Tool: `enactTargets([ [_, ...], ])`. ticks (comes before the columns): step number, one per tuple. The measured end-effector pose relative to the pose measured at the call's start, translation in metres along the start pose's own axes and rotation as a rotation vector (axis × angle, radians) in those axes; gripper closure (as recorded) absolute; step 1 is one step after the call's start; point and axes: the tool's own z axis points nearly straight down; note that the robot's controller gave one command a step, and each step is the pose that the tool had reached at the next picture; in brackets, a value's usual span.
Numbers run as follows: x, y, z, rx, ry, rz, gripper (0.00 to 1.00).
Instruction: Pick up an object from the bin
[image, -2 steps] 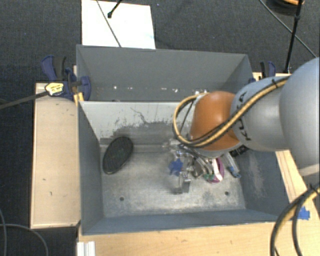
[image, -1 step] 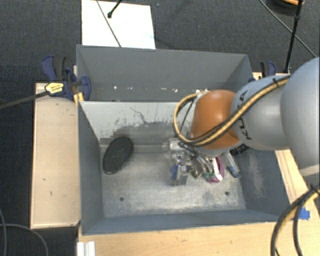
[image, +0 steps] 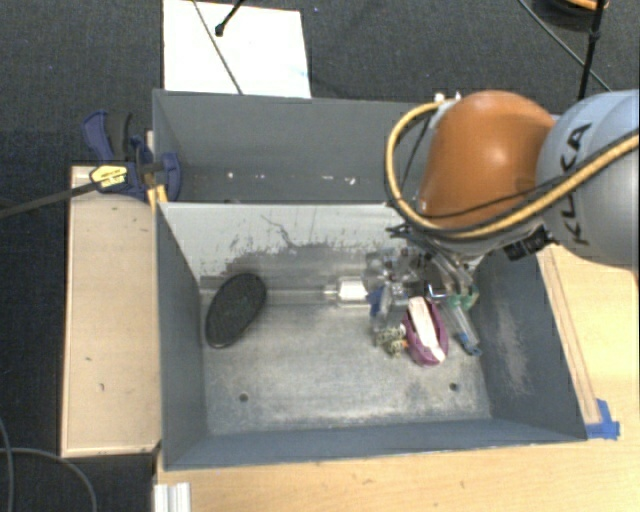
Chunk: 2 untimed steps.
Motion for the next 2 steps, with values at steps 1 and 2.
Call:
enactTargets([
  [1,0.038,0.048,0.070,-0.003,0.015,-0.256,1.00],
  [2,0.046,0.050,0.016,-0.001,0.004,-0.290,1.00],
])
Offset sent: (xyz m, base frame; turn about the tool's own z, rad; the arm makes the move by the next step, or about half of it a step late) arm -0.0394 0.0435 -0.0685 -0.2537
